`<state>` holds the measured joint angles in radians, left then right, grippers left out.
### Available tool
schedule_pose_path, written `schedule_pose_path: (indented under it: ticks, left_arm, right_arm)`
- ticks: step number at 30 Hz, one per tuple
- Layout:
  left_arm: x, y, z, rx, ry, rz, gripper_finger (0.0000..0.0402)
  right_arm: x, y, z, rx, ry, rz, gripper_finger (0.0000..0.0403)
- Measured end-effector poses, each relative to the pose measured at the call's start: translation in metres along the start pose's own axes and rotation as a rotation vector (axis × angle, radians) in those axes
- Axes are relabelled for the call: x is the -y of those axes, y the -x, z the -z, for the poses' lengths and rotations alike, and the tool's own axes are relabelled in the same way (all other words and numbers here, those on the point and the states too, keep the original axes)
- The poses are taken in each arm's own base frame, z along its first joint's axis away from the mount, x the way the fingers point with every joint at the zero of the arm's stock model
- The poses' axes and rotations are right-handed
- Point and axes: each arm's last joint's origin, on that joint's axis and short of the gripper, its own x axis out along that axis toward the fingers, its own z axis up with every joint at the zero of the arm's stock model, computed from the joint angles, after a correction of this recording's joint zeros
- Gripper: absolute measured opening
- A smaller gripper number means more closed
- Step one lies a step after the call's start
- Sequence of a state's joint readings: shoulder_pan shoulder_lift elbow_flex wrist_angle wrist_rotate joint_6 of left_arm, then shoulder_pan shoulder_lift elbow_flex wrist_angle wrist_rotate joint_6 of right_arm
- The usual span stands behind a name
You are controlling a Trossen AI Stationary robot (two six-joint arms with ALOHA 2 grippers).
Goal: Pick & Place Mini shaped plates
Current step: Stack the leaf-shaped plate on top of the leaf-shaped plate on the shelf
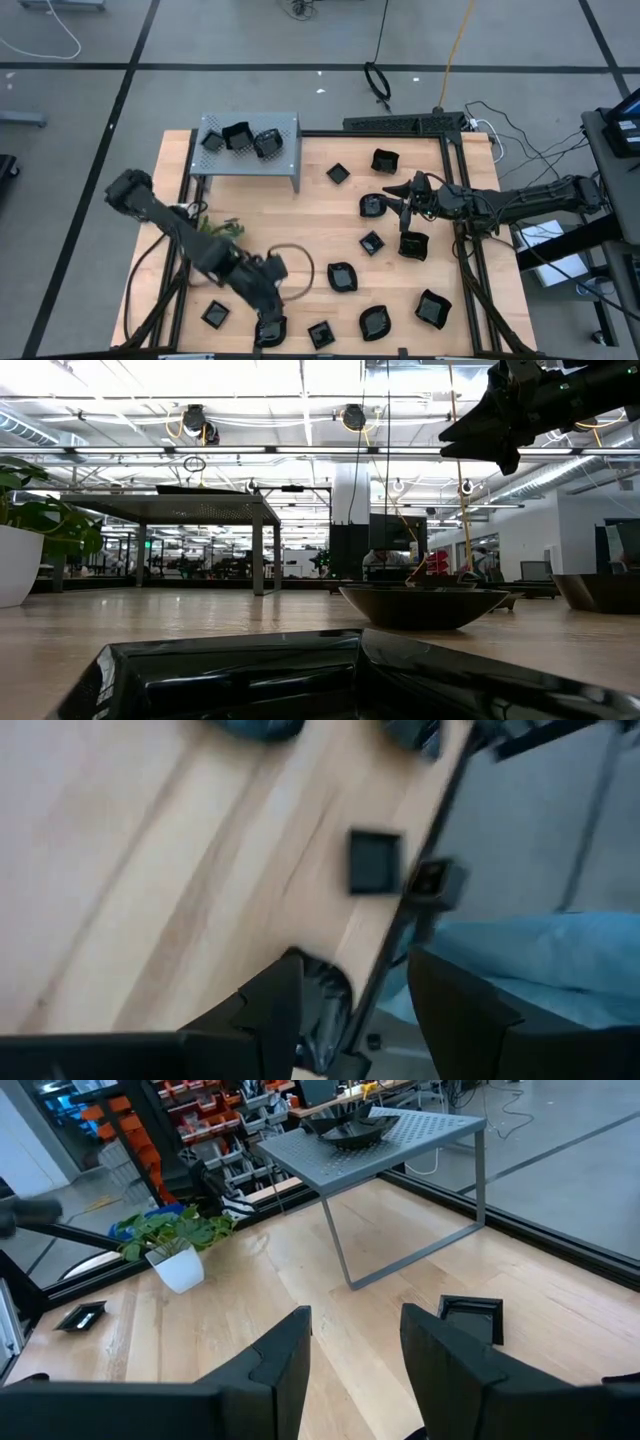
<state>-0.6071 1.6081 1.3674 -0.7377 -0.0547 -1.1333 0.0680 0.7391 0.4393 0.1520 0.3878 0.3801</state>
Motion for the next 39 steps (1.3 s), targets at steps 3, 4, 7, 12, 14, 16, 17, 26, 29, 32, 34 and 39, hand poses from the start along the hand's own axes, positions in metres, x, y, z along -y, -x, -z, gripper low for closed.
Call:
schedule_pose_path:
  ticks: [3, 4, 7, 12, 14, 16, 17, 26, 29, 32, 34, 39]
  left_arm:
    - [0.004, -0.025, 0.014, -0.048, -0.021, -0.052, 0.0184]
    - [0.004, -0.032, 0.019, -0.062, -0.033, -0.071, 0.0184]
    - [0.004, -0.05, 0.028, -0.094, -0.098, -0.115, 0.0184]
    - [0.001, -0.075, 0.039, -0.145, -0.249, -0.174, 0.0184]
    - [-0.001, -0.083, 0.043, -0.168, -0.325, -0.194, 0.0184]
    - [-0.003, -0.092, 0.046, -0.189, -0.38, -0.213, 0.0184]
    - [-0.004, -0.096, 0.047, -0.198, -0.394, -0.221, 0.0184]
    - [-0.014, -0.124, 0.052, -0.258, -0.478, -0.278, 0.0184]
    - [-0.017, -0.131, 0.053, -0.276, -0.472, -0.289, 0.0184]
    - [-0.02, -0.137, 0.053, -0.29, -0.467, -0.299, 0.0184]
    - [-0.021, -0.139, 0.053, -0.301, -0.463, -0.299, 0.0184]
    - [-0.022, -0.139, 0.048, -0.302, -0.447, -0.289, 0.0155]
  right_arm:
    - [0.0, 0.0, 0.0, 0.0, 0.0, 0.001, 0.0144]
    - [0.0, 0.0, 0.0, 0.0, 0.0, 0.0, 0.0144]
    - [0.0, 0.0, 0.0, 0.0, 0.0, 0.0, 0.0144]
    - [0.0, 0.0, 0.0, 0.0, 0.0, 0.0, 0.0144]
    - [0.0, 0.0, 0.0, 0.0, 0.0, 0.001, 0.0144]
    - [0.0, 0.0, 0.0, 0.0, 0.0, 0.0, 0.0144]
    - [0.0, 0.0, 0.0, 0.0, 0.0, 0.001, 0.0144]
    - [0.0, 0.0, 0.0, 0.0, 0.0, 0.0, 0.0144]
    - [0.0, 0.0, 0.0, -0.001, 0.0, 0.0, 0.0144]
    - [0.0, 0.0, 0.0, 0.0, 0.0, 0.0, 0.0144]
    - [0.0, 0.0, 0.0, 0.0, 0.0, 0.0, 0.0144]
    - [0.0, 0.0, 0.0, 0.0, 0.0, 0.001, 0.0144]
